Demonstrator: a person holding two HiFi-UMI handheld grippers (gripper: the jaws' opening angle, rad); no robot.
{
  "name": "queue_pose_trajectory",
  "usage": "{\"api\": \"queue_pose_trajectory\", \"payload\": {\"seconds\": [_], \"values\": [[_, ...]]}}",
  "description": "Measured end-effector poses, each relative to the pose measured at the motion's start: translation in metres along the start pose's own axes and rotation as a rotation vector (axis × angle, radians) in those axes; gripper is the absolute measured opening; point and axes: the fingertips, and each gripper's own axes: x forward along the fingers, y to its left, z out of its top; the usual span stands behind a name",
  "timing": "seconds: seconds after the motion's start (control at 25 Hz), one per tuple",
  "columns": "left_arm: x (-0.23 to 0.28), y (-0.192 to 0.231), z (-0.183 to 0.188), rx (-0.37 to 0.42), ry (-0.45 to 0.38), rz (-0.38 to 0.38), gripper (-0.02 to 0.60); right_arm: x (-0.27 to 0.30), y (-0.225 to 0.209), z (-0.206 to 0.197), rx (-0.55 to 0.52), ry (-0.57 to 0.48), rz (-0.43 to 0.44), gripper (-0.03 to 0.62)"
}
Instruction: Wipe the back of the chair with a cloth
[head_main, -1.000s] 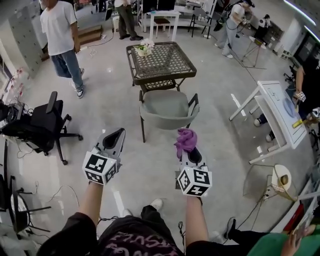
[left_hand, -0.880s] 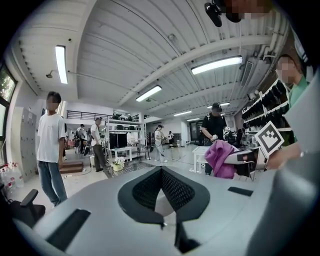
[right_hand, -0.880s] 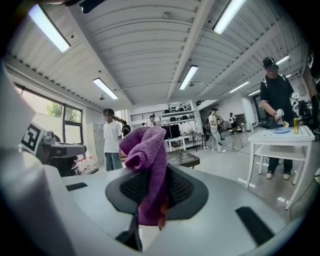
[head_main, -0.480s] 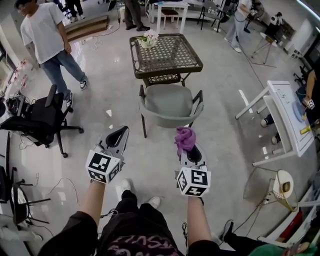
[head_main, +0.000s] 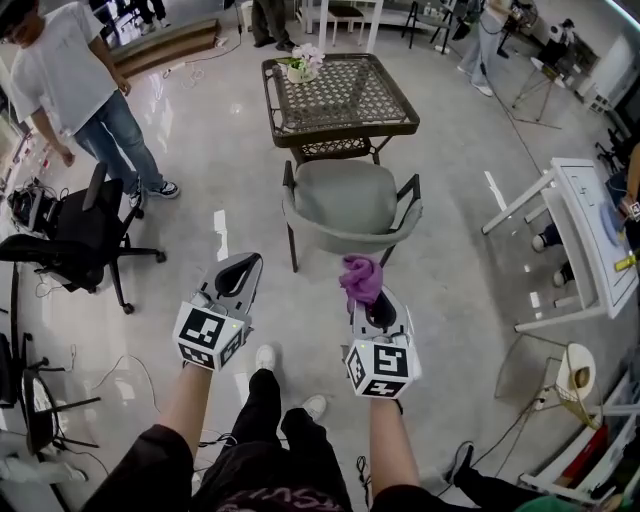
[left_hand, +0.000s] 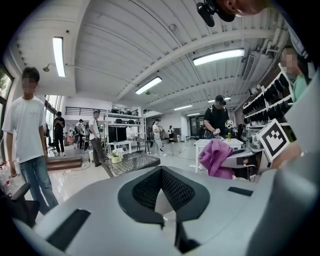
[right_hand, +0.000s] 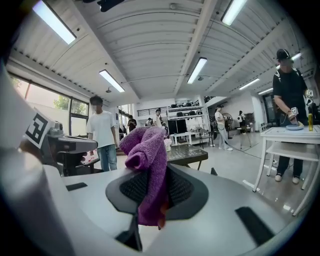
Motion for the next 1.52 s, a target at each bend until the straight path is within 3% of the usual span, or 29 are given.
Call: {"api": "queue_pose_trajectory", "payload": {"seconds": [0.52,0.72,0.88,1.2,1.52], "values": [[0.061,0.032,-0.101,-0.012,0.014,-0.027,0.009,0.096,0.027,-0.089,-0.077,0.024,0.042,0.089],[0.086,0.045,-0.135,0.037,0.006,-0.030,0.009,0.139,0.034,-0.127,-0.072,0.026,0.071,0.089],[0.099,0.061,-0.163,0.030,-0.001,-0.015,0.009,0.164,0.040,-0.150,-0.109,0.030,0.080,0.089],[0.124,0.072,-0.193,-0.008,0.009,-0.003,0.009,0.194,0.024,-0.155,-0.079,0.035,0.037,0.089],[0.149,0.033,-0.199,-0.005,0.021,-0.054,0.009,0.172,-0.031,-0.148,-0.099,0.013,-0.027,0.089]]}}
